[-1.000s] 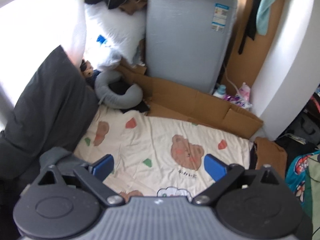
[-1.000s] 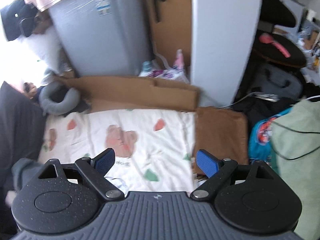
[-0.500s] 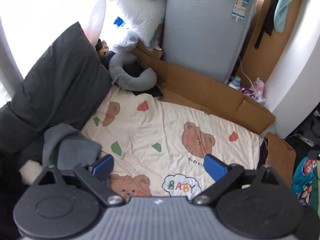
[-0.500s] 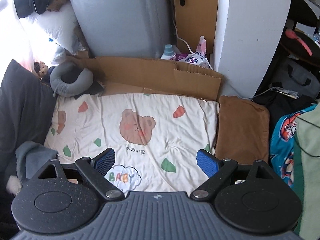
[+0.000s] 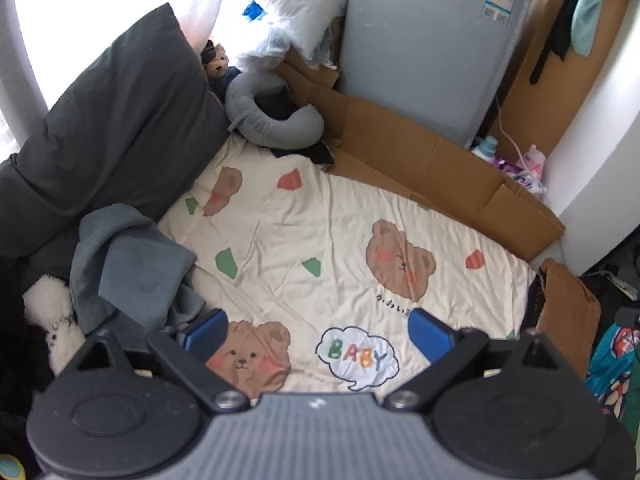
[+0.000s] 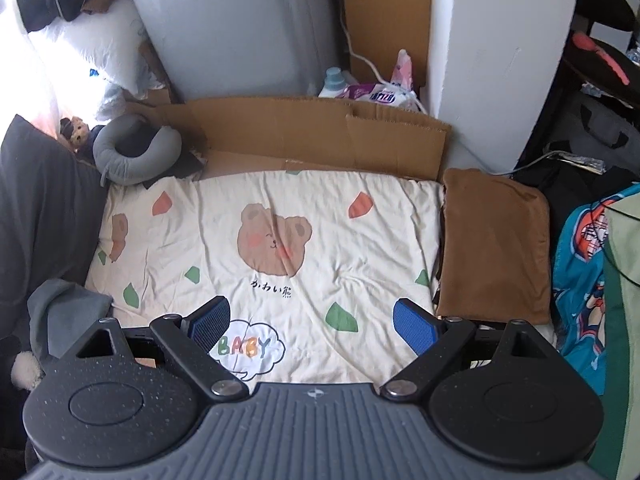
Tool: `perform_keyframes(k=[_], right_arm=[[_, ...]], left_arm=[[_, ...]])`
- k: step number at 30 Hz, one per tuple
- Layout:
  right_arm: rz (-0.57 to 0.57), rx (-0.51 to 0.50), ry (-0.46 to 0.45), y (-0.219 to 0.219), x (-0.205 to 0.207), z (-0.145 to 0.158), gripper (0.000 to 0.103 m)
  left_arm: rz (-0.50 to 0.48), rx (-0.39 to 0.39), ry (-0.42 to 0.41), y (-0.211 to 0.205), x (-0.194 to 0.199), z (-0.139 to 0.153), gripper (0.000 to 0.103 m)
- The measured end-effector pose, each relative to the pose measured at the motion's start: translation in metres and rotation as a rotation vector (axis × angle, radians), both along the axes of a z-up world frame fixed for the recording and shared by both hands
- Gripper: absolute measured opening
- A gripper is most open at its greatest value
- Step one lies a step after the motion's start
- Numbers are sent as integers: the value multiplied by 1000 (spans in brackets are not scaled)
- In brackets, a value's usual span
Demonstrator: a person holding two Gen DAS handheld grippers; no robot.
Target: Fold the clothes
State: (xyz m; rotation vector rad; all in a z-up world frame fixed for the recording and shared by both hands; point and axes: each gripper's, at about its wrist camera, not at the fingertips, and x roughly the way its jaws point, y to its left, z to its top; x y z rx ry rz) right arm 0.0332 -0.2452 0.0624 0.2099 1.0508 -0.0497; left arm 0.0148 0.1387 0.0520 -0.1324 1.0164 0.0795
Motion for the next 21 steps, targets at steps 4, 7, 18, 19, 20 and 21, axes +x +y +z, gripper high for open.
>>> perform_keyframes(k=[4, 7, 18, 19, 20, 21], right_arm=[[5, 7, 17, 5, 1, -12, 93], [18, 7, 31, 9, -1, -20, 93], [74, -13, 86, 22, -5, -40, 92], [81, -16, 87, 23, -6, -40, 92], [84, -26, 87, 25, -7, -40, 93], [86, -33, 89, 27, -8, -40, 93]], left_arm=[[-10, 4, 17, -7, 2, -8, 98], [-10, 15, 27, -13, 3, -14, 98], [0, 27, 88, -29, 11, -33, 98], [2, 17, 99, -29, 10, -35, 97], [4, 7, 109, -30, 10, -37, 97], [7, 4, 118, -30, 9, -38, 97]])
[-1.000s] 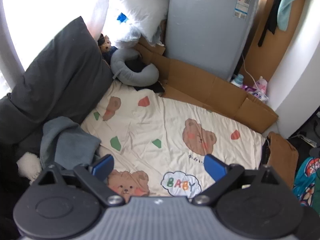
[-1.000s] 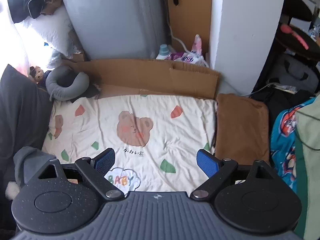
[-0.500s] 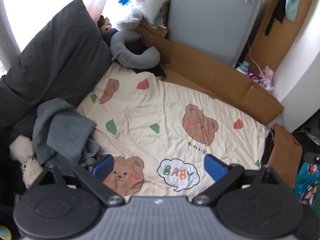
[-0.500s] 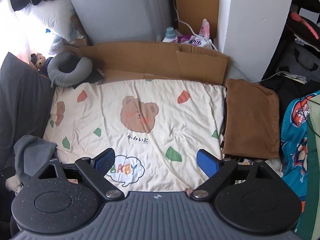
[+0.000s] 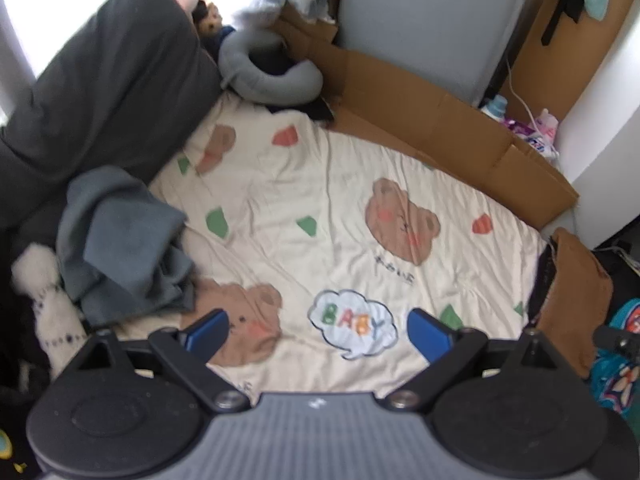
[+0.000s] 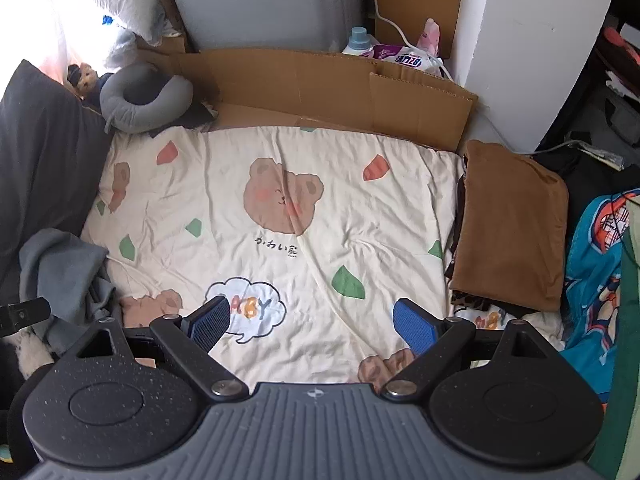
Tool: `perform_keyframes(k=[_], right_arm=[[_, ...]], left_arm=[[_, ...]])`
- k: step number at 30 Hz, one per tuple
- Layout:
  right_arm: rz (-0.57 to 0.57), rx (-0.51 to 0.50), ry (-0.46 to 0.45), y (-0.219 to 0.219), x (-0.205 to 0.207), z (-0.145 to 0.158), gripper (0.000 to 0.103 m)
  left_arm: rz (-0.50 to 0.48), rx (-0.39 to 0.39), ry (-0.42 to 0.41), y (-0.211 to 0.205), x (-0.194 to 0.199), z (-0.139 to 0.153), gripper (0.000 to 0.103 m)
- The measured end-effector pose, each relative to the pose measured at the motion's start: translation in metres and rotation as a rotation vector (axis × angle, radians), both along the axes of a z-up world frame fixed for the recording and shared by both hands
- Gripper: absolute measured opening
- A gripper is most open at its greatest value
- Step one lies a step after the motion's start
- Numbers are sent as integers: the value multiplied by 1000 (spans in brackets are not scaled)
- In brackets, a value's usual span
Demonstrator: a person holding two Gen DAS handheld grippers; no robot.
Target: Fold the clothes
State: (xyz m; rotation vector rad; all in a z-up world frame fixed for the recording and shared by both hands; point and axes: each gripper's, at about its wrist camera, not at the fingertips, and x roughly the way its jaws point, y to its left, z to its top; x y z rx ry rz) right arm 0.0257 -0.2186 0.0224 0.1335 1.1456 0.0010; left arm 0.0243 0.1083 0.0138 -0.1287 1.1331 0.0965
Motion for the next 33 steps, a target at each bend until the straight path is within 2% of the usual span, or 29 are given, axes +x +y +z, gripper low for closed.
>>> perform_keyframes(k=[9, 11, 14, 24, 33], right_arm=[[36, -6, 31, 12, -7, -5, 93], [47, 23, 47, 13, -9, -5, 92], [68, -14, 21, 18, -14, -2, 93], [48, -9, 56, 10, -24, -20, 92], [36, -4, 10, 4, -29, -19, 92]], left_arm=[[-13, 24, 46, -10, -1, -12, 97], [-28, 28, 51, -14, -2, -13, 97], [-32, 17, 55, -18, -3, -15, 97], [-69, 17, 59, -31, -4, -19, 97], [-77, 25, 63, -33, 0, -22, 97]])
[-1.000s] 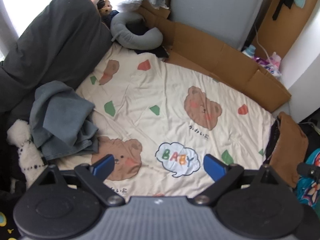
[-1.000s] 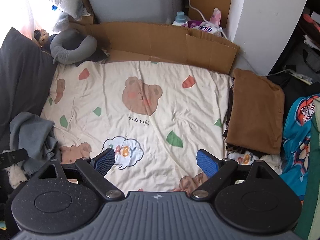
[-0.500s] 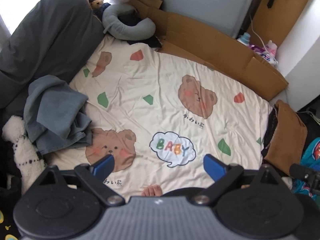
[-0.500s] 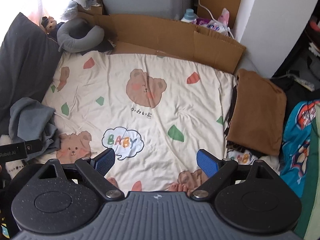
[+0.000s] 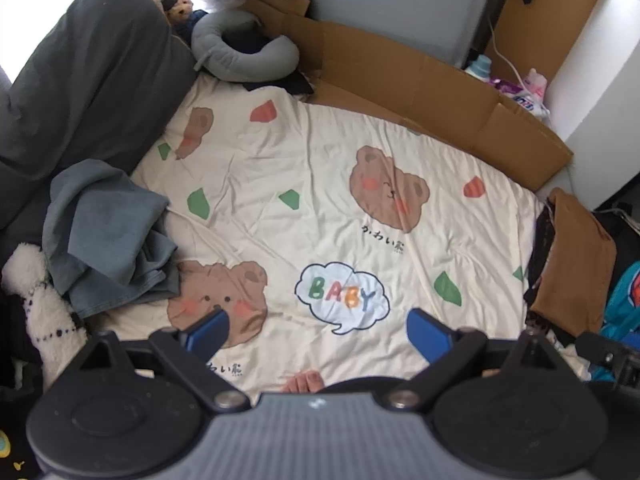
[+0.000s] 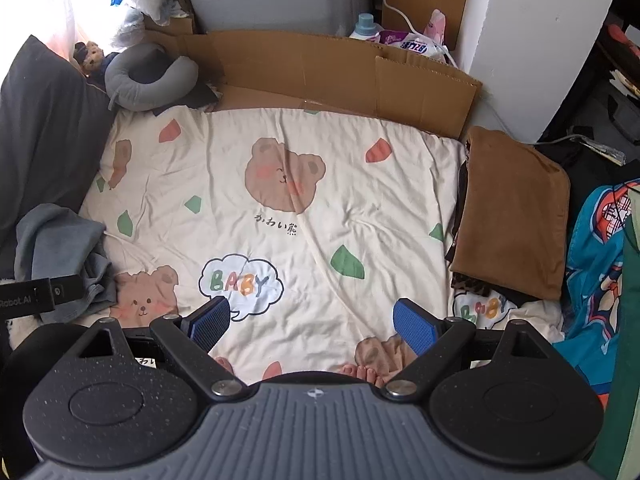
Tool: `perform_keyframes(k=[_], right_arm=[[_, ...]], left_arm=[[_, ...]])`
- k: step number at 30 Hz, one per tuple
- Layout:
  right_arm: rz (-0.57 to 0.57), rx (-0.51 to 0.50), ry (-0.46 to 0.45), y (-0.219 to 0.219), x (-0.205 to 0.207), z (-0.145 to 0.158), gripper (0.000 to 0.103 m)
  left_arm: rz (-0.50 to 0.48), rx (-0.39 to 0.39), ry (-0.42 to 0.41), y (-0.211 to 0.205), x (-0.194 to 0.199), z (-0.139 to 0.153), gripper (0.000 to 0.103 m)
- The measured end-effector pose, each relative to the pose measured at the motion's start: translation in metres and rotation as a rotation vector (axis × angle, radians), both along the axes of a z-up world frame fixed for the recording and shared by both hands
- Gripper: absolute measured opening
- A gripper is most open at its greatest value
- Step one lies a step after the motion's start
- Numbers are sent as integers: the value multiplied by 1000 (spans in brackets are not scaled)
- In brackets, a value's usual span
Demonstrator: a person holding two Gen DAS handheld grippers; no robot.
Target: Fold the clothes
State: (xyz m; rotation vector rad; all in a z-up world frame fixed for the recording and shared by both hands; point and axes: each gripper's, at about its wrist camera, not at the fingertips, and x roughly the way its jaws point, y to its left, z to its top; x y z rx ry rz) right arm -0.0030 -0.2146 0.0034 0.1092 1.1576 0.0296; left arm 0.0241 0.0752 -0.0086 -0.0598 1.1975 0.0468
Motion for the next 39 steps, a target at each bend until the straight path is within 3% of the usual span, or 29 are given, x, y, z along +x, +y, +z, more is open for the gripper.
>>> perform_keyframes(k=[39], right_arm=[[-39, 45, -17, -11, 1, -1, 92]], left_arm=[[-2, 51, -16, -7, -1, -2, 94]])
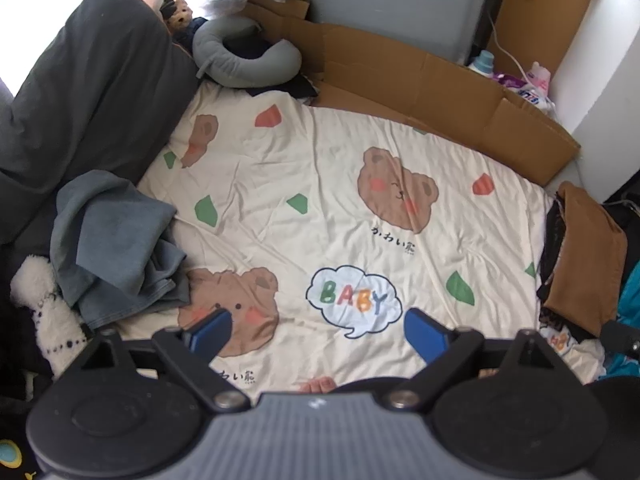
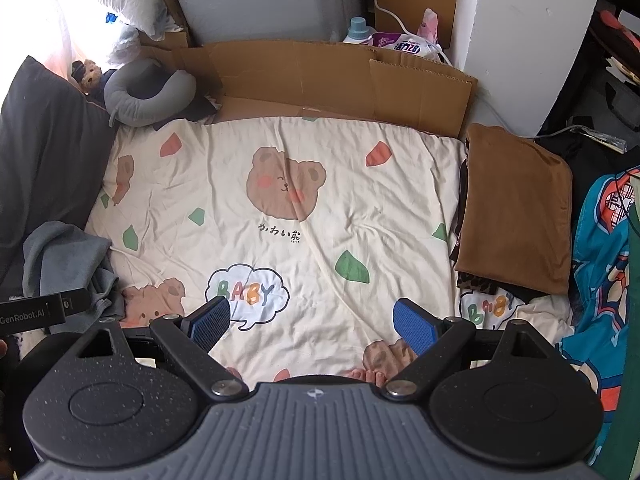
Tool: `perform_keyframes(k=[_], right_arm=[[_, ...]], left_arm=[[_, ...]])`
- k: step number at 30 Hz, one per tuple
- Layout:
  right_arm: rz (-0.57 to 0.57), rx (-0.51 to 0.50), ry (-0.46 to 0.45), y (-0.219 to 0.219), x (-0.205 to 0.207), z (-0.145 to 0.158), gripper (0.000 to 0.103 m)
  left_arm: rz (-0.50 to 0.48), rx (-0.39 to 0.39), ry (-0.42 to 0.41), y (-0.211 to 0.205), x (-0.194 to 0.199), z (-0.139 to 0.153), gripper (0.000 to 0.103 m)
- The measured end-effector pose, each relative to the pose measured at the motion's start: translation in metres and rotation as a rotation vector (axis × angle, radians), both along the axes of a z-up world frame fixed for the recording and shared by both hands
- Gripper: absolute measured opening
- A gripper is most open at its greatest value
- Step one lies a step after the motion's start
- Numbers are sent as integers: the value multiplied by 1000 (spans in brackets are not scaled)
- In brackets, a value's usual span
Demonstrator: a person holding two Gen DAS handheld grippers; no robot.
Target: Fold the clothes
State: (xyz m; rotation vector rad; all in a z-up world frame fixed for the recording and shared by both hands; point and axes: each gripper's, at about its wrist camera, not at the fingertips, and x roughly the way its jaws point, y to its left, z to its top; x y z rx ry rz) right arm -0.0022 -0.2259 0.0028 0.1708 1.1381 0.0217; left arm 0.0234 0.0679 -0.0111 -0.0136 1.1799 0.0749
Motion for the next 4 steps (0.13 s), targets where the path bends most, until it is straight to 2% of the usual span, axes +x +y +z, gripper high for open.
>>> perform_keyframes(k=[4], right_arm=[[-1, 0, -2, 0, -1, 0, 92]], left_arm=[[2, 1, -1, 1, 0, 0, 94]])
